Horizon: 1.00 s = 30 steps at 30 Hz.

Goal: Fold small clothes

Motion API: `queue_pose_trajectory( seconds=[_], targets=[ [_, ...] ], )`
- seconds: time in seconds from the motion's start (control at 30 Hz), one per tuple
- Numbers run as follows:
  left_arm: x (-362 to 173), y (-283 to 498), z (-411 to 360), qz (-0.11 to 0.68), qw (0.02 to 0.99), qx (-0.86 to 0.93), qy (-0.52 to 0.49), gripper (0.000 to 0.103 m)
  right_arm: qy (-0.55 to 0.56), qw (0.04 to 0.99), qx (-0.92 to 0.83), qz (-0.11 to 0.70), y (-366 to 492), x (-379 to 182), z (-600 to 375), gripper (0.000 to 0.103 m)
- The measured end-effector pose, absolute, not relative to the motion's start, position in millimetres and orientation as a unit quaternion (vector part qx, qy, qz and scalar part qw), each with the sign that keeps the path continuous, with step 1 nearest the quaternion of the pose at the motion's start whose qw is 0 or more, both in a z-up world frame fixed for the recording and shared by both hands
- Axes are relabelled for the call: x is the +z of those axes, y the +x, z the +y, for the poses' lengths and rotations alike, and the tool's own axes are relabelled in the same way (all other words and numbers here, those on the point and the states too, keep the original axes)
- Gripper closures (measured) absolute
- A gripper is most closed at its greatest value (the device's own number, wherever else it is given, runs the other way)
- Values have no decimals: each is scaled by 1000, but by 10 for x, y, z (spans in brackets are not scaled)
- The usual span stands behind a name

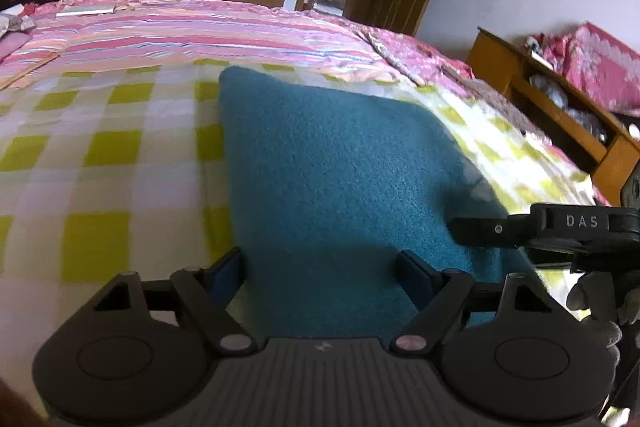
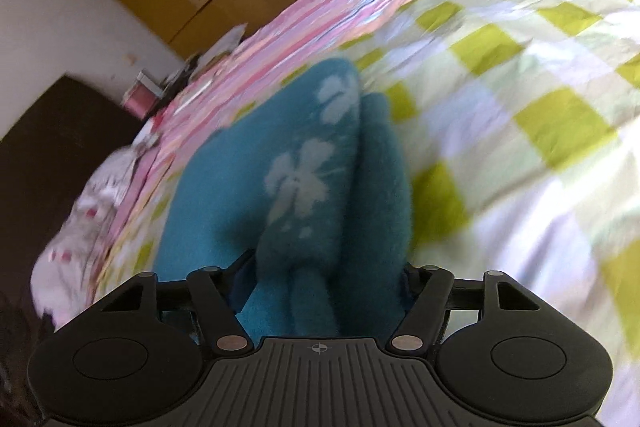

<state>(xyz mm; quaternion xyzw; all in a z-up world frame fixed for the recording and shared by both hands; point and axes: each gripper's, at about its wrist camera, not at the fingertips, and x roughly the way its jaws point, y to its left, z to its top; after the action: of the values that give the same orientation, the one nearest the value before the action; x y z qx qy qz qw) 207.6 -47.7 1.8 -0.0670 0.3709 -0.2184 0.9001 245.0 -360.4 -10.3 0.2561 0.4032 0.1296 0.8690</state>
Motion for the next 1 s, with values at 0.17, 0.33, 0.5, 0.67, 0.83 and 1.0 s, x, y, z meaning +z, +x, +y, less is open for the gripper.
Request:
queue_pose_trajectory(
  seconds=[0.17,0.33,0.5,0.67,0.83,1.0],
  targets=[
    [37,1806,-584,374,900,-225,-24,20,187,894,105,394,2123,-18,-3450,40],
    [111,1771,-635,375,903,-212,-8,22,186,897,68,396,2076,37,-3540,40],
    [236,1646,-576,354,920,-167,26,23,141,921,37,362,1824,357,-3447,42],
    [245,1561,-589,354,923,-146,45,22,87,941,34,327,1562,568,-3202,49],
    [200,1528,-613,366,919,-142,47,22,73,933,49,348,1491,427,-3009,69],
    [156,1564,-617,382,913,-137,38,22,60,924,24,377,1552,209,-2999,84]
  ],
)
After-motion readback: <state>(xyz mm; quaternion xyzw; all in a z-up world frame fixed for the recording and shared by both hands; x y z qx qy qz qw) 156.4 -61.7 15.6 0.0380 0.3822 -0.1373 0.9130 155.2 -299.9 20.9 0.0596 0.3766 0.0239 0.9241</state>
